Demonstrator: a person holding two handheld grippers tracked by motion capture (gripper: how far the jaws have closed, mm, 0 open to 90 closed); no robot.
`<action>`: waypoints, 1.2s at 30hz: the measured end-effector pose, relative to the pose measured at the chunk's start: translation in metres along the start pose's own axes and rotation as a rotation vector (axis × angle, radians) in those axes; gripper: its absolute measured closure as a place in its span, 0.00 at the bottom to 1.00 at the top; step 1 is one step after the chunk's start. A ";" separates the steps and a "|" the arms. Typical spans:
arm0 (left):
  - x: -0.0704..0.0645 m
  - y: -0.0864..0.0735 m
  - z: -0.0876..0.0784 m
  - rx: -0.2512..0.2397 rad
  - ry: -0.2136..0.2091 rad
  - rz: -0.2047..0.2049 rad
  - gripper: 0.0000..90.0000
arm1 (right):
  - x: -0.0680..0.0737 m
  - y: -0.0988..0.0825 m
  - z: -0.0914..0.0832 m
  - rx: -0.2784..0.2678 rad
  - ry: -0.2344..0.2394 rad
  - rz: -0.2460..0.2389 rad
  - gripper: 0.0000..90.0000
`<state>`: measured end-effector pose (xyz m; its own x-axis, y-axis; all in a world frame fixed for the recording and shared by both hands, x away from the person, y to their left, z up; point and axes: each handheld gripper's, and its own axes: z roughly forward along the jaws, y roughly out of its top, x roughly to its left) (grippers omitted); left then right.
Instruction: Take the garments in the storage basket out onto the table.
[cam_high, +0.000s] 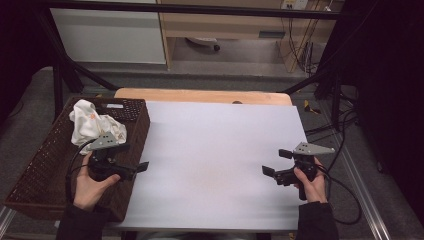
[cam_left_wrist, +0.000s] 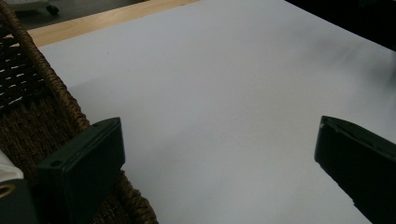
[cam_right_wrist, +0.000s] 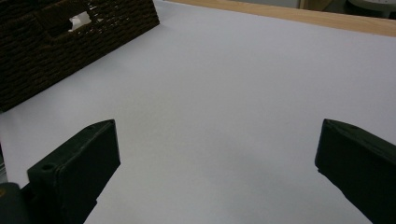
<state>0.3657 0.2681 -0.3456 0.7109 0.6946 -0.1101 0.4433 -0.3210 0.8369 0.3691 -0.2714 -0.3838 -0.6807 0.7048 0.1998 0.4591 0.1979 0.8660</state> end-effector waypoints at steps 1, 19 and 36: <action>0.000 0.000 0.000 0.000 -0.001 -0.001 0.02 | 0.000 0.000 0.000 0.002 0.002 -0.001 0.01; -0.001 0.003 -0.007 0.019 0.012 0.009 0.01 | 0.001 0.000 0.001 0.006 0.001 0.001 0.01; 0.008 0.002 -0.023 0.021 0.049 -0.015 0.02 | -0.001 -0.002 0.003 0.012 -0.004 0.002 0.01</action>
<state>0.3596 0.2876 -0.3322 0.6767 0.7300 -0.0961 0.4656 -0.3233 0.8238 0.3704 -0.2700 -0.3871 -0.6776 0.7078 0.1996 0.4675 0.2051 0.8599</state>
